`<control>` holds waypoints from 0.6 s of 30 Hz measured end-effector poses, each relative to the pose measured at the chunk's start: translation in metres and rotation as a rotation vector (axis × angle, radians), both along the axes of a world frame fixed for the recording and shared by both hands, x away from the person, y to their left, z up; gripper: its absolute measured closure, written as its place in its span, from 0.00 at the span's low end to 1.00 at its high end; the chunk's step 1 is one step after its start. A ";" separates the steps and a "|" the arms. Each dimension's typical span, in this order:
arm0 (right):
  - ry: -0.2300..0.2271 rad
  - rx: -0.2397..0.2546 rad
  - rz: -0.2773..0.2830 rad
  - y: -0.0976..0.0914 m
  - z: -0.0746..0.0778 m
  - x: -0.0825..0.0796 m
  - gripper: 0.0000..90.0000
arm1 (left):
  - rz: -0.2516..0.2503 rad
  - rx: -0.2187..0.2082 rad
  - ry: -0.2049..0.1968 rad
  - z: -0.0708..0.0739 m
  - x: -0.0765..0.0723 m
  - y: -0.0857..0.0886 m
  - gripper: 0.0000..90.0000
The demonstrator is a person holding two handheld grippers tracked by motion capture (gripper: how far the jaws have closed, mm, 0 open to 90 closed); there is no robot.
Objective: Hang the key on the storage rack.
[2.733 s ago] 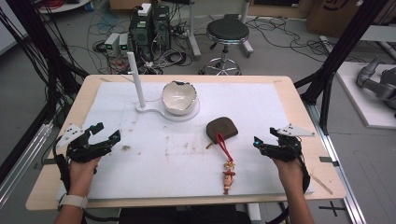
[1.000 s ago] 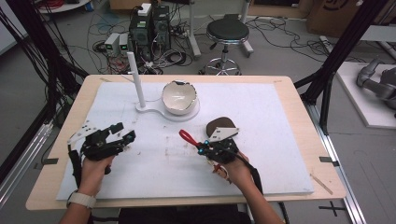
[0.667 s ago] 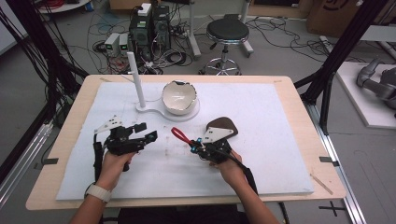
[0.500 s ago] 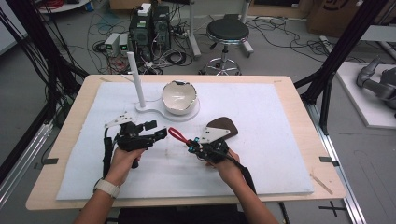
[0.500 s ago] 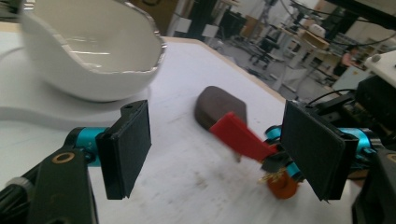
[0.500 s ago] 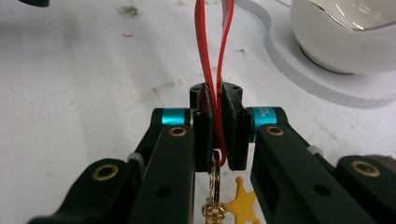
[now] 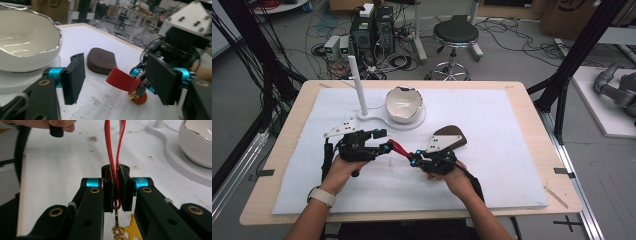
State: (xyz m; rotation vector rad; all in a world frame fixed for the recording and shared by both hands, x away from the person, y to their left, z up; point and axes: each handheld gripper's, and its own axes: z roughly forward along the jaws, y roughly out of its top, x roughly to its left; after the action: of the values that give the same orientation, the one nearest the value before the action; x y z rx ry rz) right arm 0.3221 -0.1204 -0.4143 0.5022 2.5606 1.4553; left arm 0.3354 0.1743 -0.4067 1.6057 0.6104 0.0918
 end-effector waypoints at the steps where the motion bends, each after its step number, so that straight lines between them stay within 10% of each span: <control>1: 0.006 0.008 0.009 0.000 0.000 0.001 0.93 | -0.016 0.009 -0.002 -0.001 0.000 -0.001 0.43; 7: 0.061 0.010 0.009 -0.001 -0.002 0.004 0.93 | -0.103 0.026 -0.006 -0.003 0.000 -0.007 0.89; 10: 0.060 0.029 0.000 -0.004 -0.002 0.006 0.92 | -0.083 0.048 -0.023 0.000 -0.004 -0.008 0.92; 11: 0.071 0.038 -0.028 -0.005 -0.002 0.008 0.68 | -0.074 0.048 -0.029 0.002 -0.005 -0.007 0.93; 18: 0.047 0.052 -0.115 -0.023 0.002 0.007 0.45 | -0.007 -0.010 -0.063 0.031 -0.007 0.008 0.93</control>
State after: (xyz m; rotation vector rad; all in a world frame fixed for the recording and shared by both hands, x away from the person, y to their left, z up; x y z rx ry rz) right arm 0.3288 -0.1429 -0.4119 0.6879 2.4887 1.4903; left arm 0.3283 0.1822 -0.3760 1.5893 0.5557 0.1342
